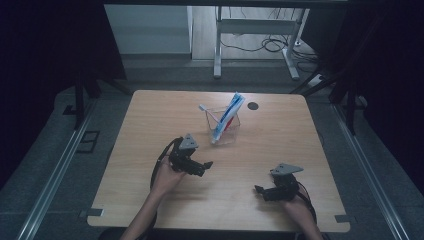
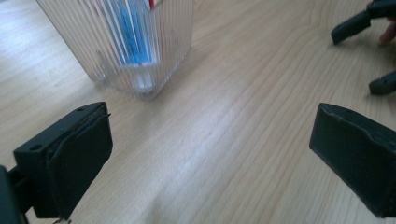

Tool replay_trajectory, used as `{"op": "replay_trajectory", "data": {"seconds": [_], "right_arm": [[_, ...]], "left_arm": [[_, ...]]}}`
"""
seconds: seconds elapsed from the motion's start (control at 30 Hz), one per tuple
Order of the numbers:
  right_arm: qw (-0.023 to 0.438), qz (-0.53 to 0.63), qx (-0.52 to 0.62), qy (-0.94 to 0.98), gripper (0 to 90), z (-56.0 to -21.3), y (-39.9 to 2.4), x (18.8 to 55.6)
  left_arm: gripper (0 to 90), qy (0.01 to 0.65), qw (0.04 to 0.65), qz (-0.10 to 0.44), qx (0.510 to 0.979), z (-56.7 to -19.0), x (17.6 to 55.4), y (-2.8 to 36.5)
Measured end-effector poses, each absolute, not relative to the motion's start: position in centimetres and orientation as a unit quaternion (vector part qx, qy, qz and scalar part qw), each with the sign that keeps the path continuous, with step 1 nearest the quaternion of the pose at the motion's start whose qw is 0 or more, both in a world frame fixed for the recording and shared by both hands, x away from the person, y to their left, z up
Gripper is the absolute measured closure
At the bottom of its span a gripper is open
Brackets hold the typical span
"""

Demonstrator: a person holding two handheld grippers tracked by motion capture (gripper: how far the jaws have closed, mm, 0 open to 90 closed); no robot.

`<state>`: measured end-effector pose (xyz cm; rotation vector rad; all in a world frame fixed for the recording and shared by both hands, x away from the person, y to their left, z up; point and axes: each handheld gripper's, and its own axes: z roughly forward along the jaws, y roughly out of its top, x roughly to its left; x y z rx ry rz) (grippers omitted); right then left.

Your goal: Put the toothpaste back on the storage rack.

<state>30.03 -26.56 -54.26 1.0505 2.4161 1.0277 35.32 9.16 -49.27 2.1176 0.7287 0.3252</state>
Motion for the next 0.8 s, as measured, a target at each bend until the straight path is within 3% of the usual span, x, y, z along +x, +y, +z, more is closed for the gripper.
{"op": "replay_trajectory", "data": {"seconds": [0.8], "right_arm": [[0.155,0.359,0.368,0.843,10.9,-54.3,-26.6,30.0]], "left_arm": [[0.0,0.320,0.399,0.117,0.851,-53.6,32.2,11.4]]}}
